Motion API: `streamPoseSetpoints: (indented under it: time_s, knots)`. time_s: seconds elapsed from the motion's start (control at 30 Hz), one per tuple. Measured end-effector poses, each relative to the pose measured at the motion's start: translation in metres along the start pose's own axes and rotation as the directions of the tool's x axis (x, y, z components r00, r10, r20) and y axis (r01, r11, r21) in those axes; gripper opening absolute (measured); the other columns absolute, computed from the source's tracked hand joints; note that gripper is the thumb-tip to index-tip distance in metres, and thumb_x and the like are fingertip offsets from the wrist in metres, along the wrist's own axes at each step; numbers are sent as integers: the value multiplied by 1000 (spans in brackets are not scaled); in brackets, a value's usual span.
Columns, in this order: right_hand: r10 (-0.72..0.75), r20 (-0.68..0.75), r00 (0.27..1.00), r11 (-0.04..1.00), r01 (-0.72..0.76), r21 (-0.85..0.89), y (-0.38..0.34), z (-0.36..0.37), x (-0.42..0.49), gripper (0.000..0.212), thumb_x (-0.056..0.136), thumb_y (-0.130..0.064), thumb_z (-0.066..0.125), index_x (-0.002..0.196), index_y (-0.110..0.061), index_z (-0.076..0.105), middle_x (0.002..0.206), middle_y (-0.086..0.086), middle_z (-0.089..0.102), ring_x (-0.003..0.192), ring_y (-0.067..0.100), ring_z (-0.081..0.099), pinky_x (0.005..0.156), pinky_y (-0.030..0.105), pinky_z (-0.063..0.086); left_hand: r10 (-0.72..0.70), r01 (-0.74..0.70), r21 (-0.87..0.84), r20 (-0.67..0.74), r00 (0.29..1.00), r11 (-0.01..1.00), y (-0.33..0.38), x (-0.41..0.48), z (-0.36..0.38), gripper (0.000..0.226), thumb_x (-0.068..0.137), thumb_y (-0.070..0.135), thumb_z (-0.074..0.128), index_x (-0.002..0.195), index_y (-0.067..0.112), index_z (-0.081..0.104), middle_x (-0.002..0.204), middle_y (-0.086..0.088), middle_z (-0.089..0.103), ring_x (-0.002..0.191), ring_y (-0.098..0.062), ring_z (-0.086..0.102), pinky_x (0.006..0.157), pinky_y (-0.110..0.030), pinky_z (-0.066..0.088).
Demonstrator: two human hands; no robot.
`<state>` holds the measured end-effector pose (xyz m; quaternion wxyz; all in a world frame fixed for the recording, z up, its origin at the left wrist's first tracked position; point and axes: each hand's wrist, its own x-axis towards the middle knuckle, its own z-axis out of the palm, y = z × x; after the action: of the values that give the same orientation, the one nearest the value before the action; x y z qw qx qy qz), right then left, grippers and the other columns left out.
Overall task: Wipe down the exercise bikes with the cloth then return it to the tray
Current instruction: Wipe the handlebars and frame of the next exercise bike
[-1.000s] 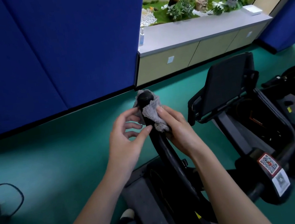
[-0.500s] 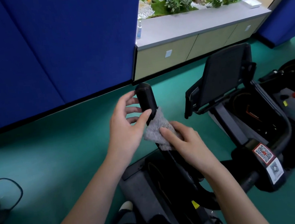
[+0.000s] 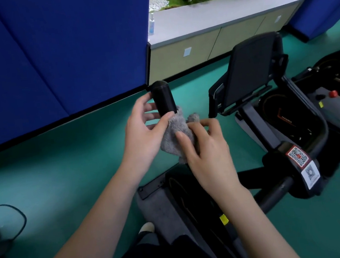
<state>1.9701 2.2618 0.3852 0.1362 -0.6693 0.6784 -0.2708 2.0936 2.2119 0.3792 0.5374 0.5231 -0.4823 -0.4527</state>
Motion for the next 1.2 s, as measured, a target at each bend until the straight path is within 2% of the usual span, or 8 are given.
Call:
streamPoseSetpoints:
  time_s: [0.3, 0.43, 0.57, 0.63, 0.7, 0.93, 1.03, 1.2]
  knots:
    - [-25, -58, 998, 992, 17, -121, 26, -16, -43, 17, 90, -23, 60, 78, -10, 58, 77, -3, 43, 61, 15, 44, 57, 25, 32, 26, -26, 44, 0, 1000, 999, -2, 0, -4, 52, 83, 12, 70, 130, 16, 49, 98, 14, 57, 76, 15, 54, 69, -3, 42]
    - [37, -84, 996, 998, -41, -42, 32, -30, -48, 10, 88, -20, 63, 88, -11, 65, 76, 0, 51, 62, 16, 49, 58, 37, 44, 141, -133, 227, -19, 990, 965, -3, -6, -4, 64, 84, 20, 70, 139, 20, 39, 122, 9, 48, 103, 4, 51, 87, -14, 46]
    - [9, -92, 996, 999, -13, -52, 14, -18, -28, 19, 91, -23, 59, 110, -19, 59, 92, 0, 55, 74, 17, 54, 66, 28, 37, 570, -516, 590, 112, 814, 622, -8, -15, -6, 57, 84, 23, 70, 135, 12, 46, 137, -9, 42, 128, -20, 35, 112, -33, 27]
    - [-1, -73, 997, 997, -5, -80, 10, -9, -25, 18, 92, -21, 58, 109, -15, 61, 94, 2, 54, 79, 22, 55, 67, 28, 37, 647, -660, 614, 298, 702, 434, -11, -17, -5, 36, 86, 22, 67, 120, 11, 61, 135, -8, 51, 130, -24, 37, 110, -37, 25]
    - [-7, -85, 996, 993, -3, -115, 10, -7, -29, 13, 91, -19, 59, 101, -11, 62, 88, 3, 52, 74, 23, 52, 63, 30, 39, 629, -743, 557, 438, 643, 371, -15, -18, -4, 19, 90, 20, 63, 106, 11, 69, 125, -4, 60, 129, -24, 42, 111, -41, 27]
    - [87, -98, 991, 984, -101, -144, 36, -29, -68, 12, 88, -18, 64, 78, -12, 62, 69, -2, 47, 68, 19, 46, 65, 26, 33, 523, -774, 513, 573, 631, 372, -21, -13, -10, 22, 92, 28, 58, 101, 12, 70, 112, 0, 65, 129, -22, 43, 116, -39, 19]
    - [119, -177, 977, 983, -141, -119, 33, -30, -66, 8, 88, -15, 65, 82, -9, 65, 73, -2, 50, 75, 20, 45, 68, 21, 27, 533, -775, 500, 565, 630, 386, -20, -12, -9, 20, 92, 26, 59, 97, 12, 71, 108, 0, 66, 128, -21, 43, 116, -38, 19]
    - [88, -168, 982, 990, -104, -91, 12, -8, -46, 11, 90, -14, 60, 100, -10, 63, 93, 6, 57, 87, 25, 50, 77, 33, 40, 551, -778, 496, 552, 625, 385, -24, -12, -10, 18, 92, 24, 59, 96, 11, 71, 105, -1, 65, 127, -20, 43, 116, -39, 19]
